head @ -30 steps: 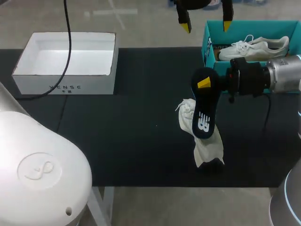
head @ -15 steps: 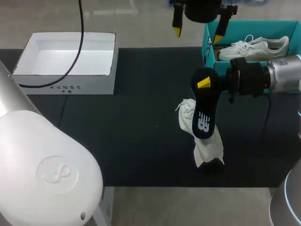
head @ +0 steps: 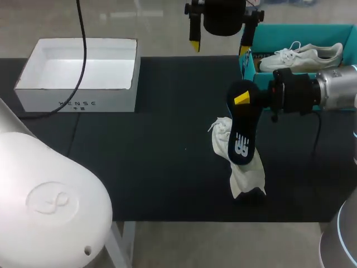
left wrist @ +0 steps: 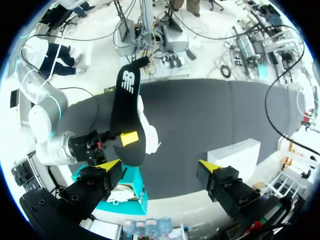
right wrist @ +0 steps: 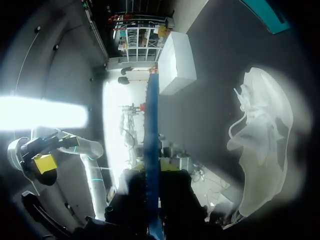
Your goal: Take the shoe out of the shoebox, open the shoe tongue, remove and reinsert the insole, then place the shoe into the shoebox
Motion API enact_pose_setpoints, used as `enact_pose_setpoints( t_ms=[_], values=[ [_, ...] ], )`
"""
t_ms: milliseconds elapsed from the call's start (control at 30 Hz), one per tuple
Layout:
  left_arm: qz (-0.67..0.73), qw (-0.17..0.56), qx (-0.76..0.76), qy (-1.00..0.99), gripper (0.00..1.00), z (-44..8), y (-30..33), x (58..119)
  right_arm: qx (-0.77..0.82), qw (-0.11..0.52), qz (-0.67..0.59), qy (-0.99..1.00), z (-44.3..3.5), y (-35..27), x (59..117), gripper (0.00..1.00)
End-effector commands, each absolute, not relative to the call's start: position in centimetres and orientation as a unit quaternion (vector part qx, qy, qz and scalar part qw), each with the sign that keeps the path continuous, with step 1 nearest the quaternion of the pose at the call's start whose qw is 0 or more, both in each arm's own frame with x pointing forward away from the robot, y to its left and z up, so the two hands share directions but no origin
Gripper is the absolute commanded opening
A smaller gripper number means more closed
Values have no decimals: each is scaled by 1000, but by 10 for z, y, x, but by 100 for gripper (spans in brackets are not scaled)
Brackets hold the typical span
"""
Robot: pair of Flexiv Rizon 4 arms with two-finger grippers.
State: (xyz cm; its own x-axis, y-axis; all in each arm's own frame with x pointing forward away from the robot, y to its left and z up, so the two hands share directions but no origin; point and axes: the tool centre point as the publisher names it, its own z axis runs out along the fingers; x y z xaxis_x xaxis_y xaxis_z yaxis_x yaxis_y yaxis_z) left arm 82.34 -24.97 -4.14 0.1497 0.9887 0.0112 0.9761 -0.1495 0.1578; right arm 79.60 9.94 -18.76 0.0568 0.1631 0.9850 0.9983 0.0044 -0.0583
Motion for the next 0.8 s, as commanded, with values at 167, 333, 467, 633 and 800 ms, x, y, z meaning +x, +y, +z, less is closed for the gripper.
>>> enact_pose_setpoints(
  t_ms=[167,333,467,633,800],
  values=[
    [1,111,743,660,100,-39,-259,828,-552,473,-440,-527,-187,100,795,0],
    [1,111,743,660,100,-39,-259,828,-552,473,-440,-527,-187,100,795,0],
    [1,111,743,660,100,-39,-259,828,-552,473,-440,-527,-187,100,795,0],
    [1,111,743,660,100,-39,-259,828,-552,473,-440,-527,-187,100,795,0],
    [1,111,743,660,100,-39,-259,828,-552,473,-440,-527,-187,100,795,0]
  ],
)
